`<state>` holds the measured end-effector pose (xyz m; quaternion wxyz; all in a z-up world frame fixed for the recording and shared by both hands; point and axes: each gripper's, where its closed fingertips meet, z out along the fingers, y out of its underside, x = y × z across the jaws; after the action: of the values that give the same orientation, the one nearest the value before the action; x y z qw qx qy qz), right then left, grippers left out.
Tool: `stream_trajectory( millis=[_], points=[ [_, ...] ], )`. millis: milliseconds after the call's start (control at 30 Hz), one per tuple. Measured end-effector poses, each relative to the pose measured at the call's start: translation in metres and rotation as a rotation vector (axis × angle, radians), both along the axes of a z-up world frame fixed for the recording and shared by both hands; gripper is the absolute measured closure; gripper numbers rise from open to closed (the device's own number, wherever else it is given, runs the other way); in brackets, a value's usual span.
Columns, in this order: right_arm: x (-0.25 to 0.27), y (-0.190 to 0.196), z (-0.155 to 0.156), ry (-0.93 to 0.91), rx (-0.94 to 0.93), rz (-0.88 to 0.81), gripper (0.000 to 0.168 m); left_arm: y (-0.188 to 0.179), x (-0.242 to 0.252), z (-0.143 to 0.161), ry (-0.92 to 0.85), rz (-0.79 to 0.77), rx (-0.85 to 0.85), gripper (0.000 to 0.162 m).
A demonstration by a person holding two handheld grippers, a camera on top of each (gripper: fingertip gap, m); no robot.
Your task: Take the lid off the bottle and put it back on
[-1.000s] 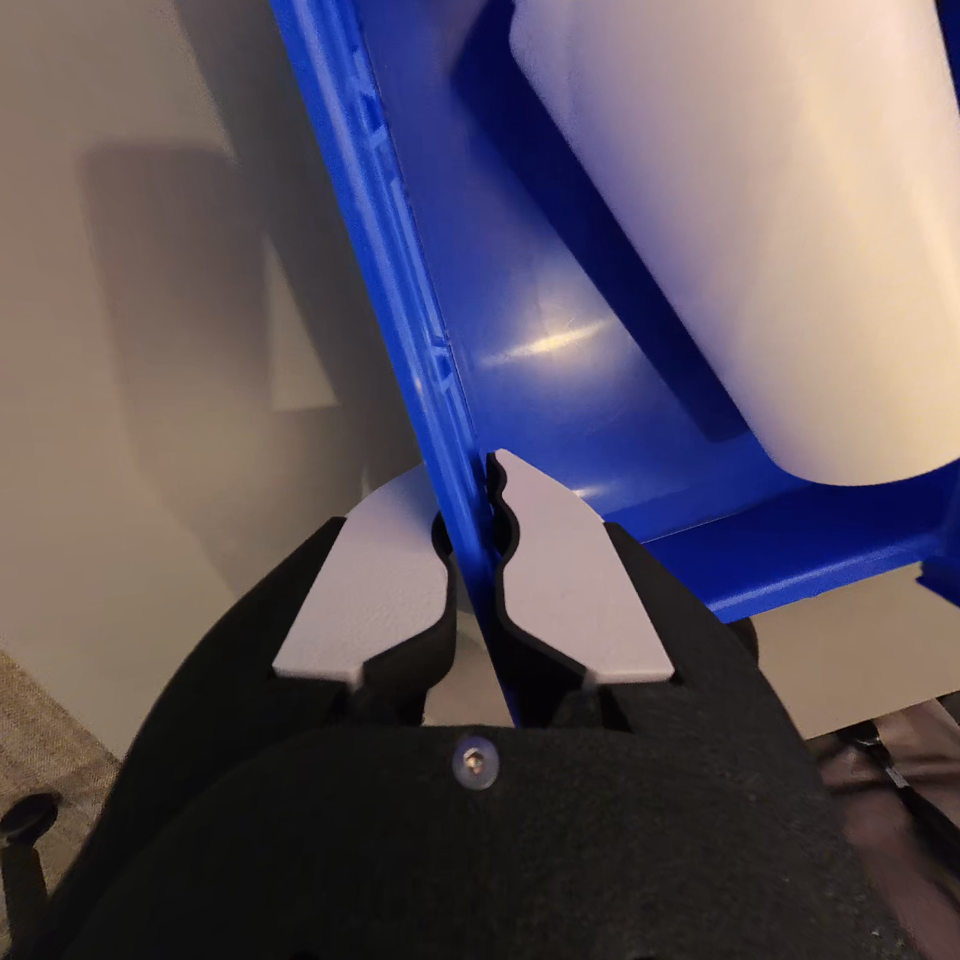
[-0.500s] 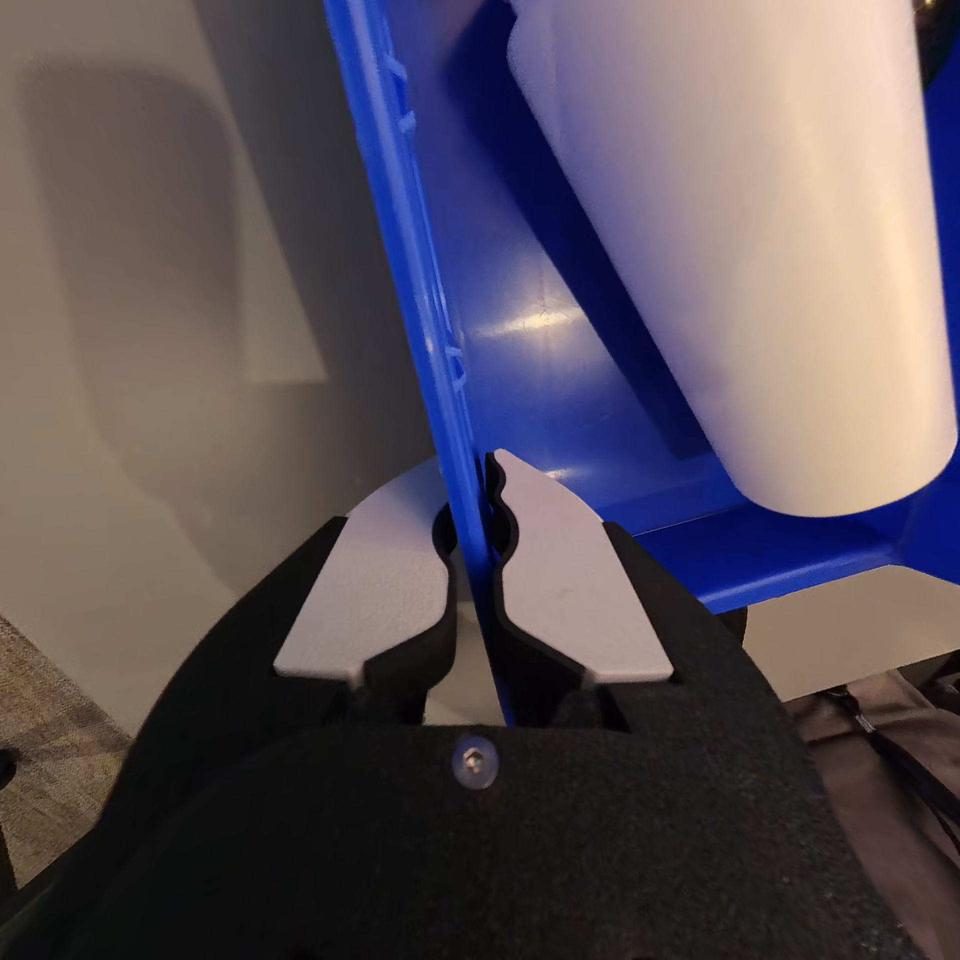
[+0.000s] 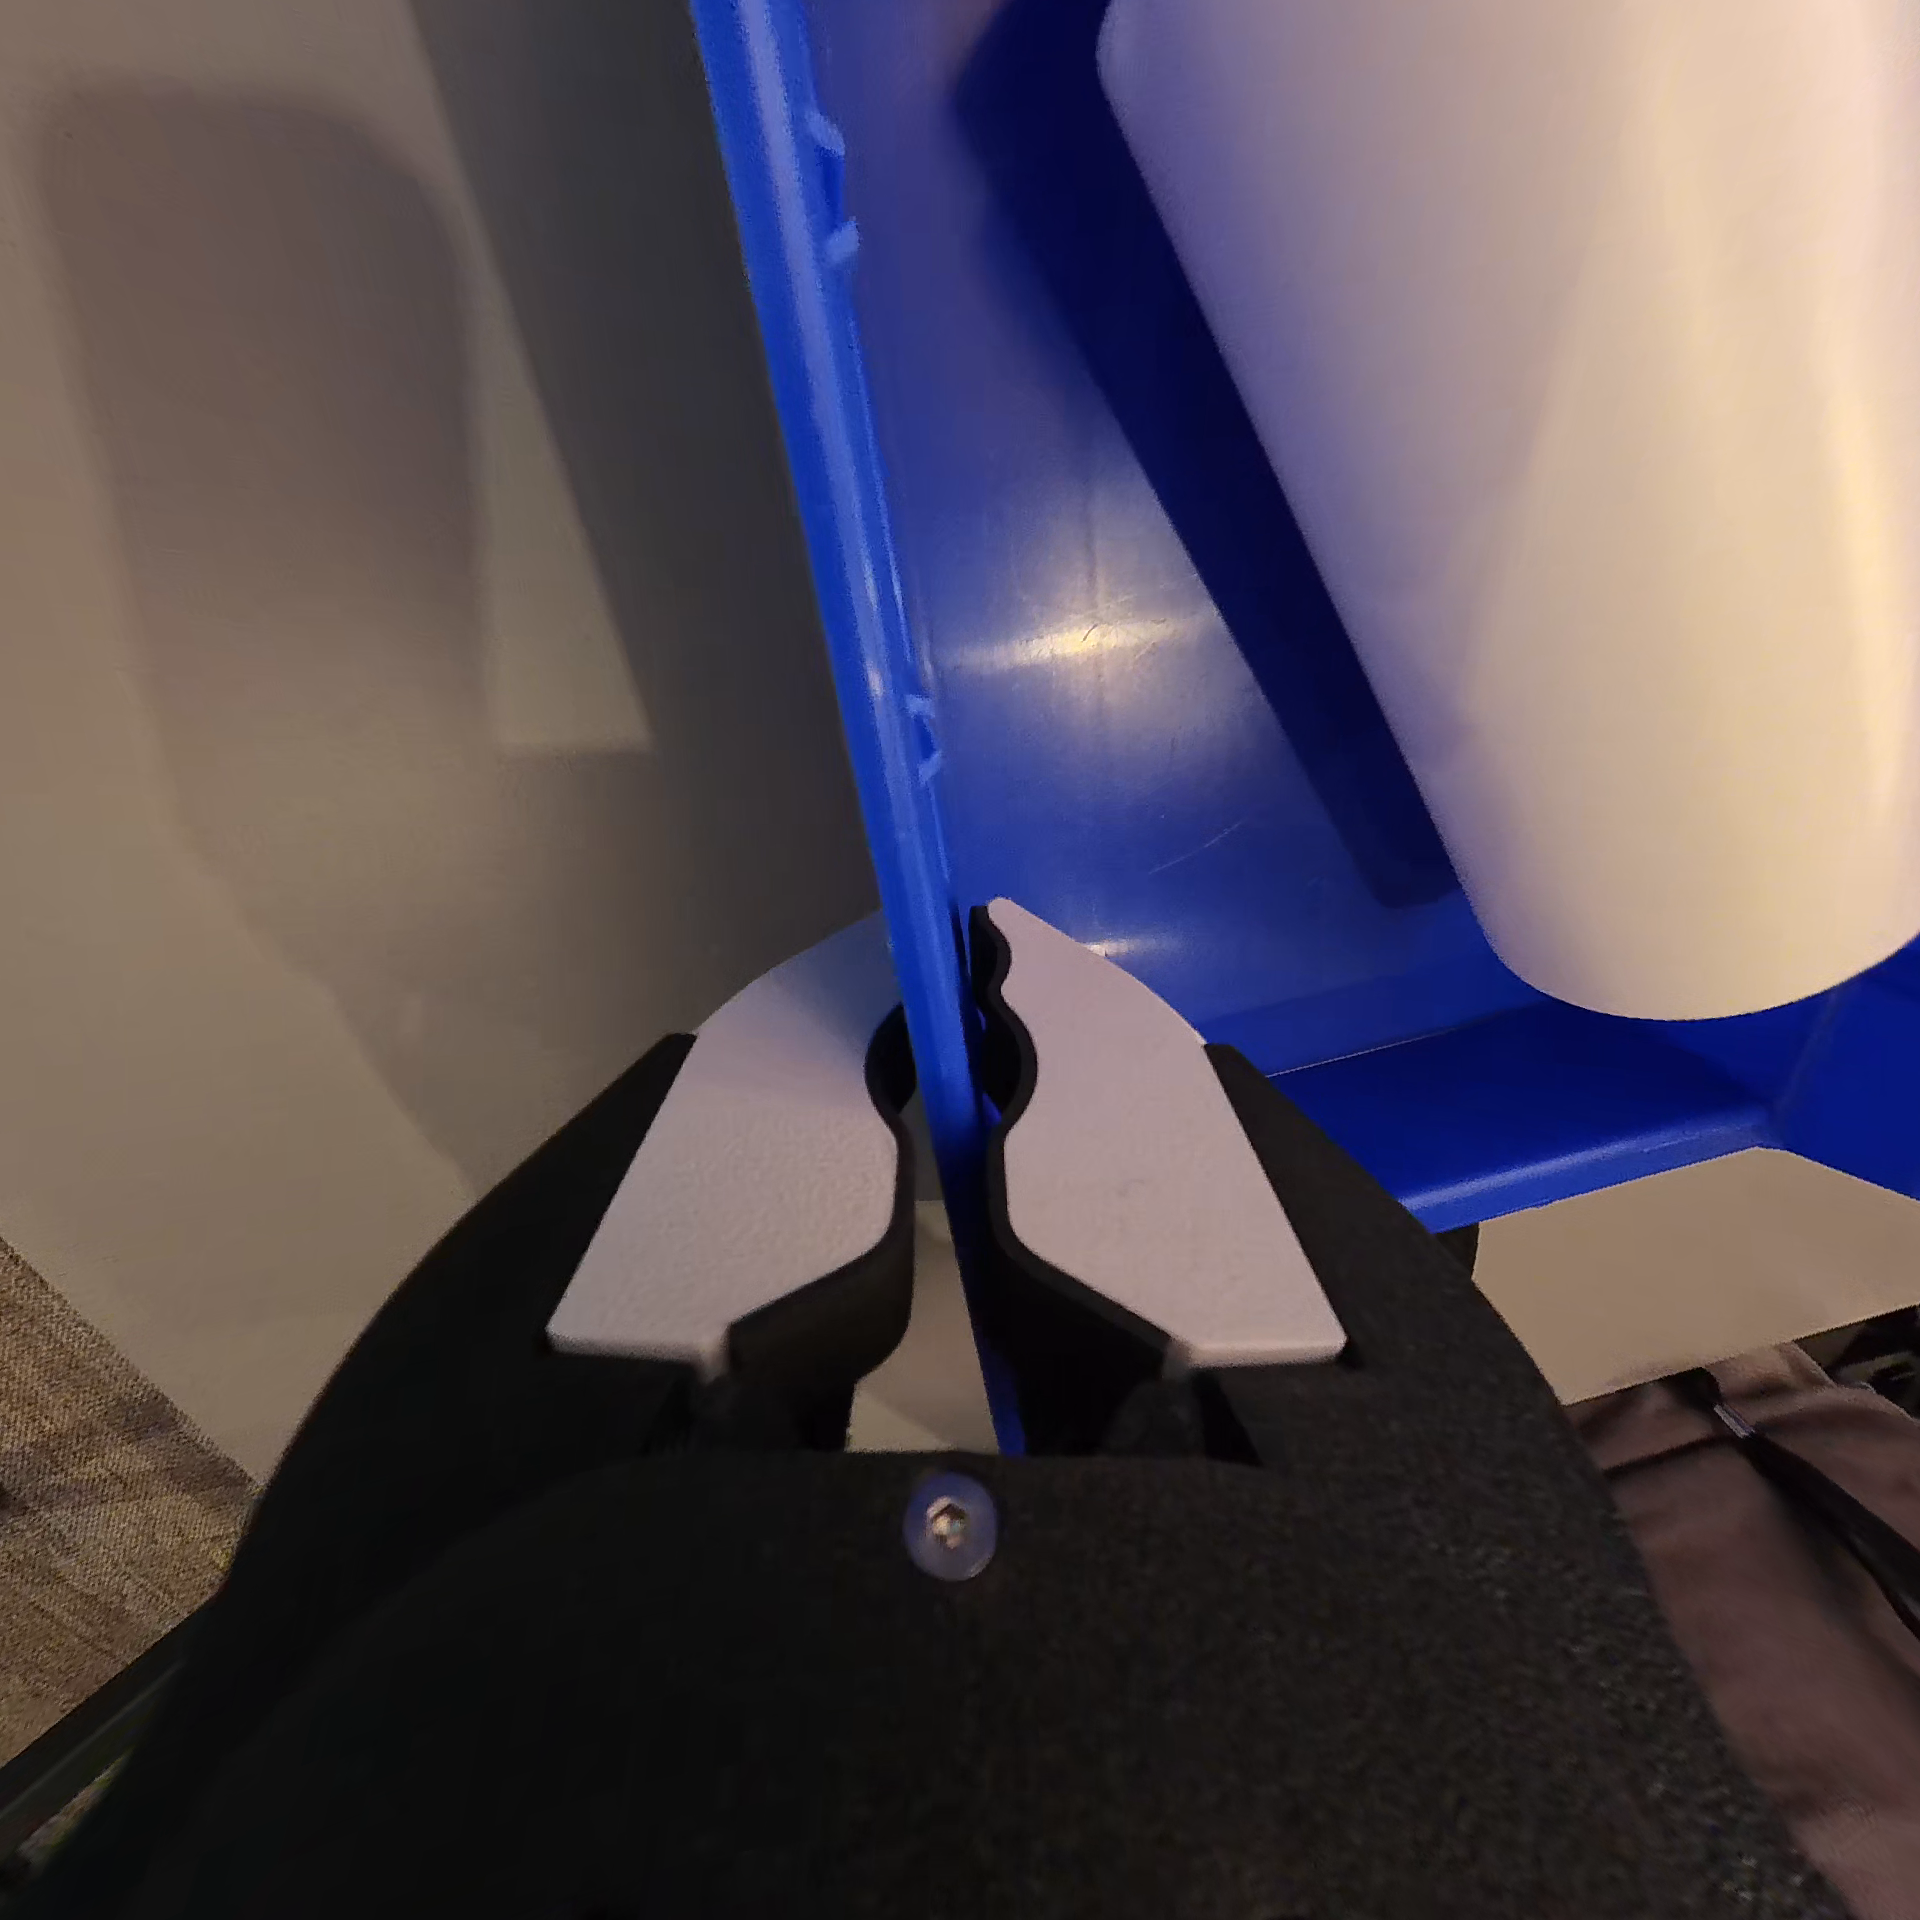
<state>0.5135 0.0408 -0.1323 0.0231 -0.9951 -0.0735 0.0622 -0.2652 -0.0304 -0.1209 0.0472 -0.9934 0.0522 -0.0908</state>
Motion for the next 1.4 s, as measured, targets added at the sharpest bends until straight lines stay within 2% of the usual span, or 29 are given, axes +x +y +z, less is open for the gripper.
stream_trajectory(
  millis=[167, 567, 767, 800, 867, 967, 1033, 1167, 1233, 1333, 1400],
  points=[
    [0.011, -0.004, 0.000, -0.009, 0.002, 0.051, 0.158, 0.001, 0.000, 0.000, -0.007, 0.005, 0.002, 0.155],
    [0.004, -0.004, 0.000, -0.013, 0.010, -0.005, 0.159, 0.001, -0.001, -0.001, 0.027, -0.008, 0.003, 0.155],
    [-0.001, -0.003, 0.000, 0.029, 0.027, -0.051, 0.159, 0.000, 0.005, 0.000, -0.056, 0.028, 0.010, 0.152],
    [0.000, -0.002, 0.001, 0.019, 0.043, -0.051, 0.158, 0.001, 0.005, 0.001, -0.071, 0.037, 0.019, 0.151],
    [0.007, 0.002, 0.006, -0.044, 0.111, -0.055, 0.141, 0.007, 0.005, 0.011, -0.106, 0.066, 0.077, 0.148],
    [0.015, 0.019, 0.038, -0.117, 0.336, -0.110, 0.139, 0.013, 0.005, 0.039, -0.149, 0.106, 0.202, 0.144],
    [0.014, 0.033, 0.079, -0.150, 0.563, -0.137, 0.137, 0.012, 0.004, 0.066, -0.118, 0.115, 0.299, 0.135],
    [-0.029, 0.050, 0.177, -0.174, 1.076, -0.011, 0.138, 0.016, 0.038, 0.137, -0.147, -0.020, 0.612, 0.137],
    [-0.061, 0.049, 0.216, -0.152, 1.284, 0.072, 0.125, 0.016, 0.057, 0.168, -0.139, -0.095, 0.754, 0.135],
    [-0.111, 0.041, 0.250, -0.046, 1.492, 0.183, 0.116, 0.019, 0.073, 0.211, -0.021, -0.181, 1.005, 0.125],
    [-0.140, 0.035, 0.255, 0.086, 1.513, 0.234, 0.111, 0.023, 0.077, 0.234, 0.103, -0.192, 1.161, 0.121]
  ],
)
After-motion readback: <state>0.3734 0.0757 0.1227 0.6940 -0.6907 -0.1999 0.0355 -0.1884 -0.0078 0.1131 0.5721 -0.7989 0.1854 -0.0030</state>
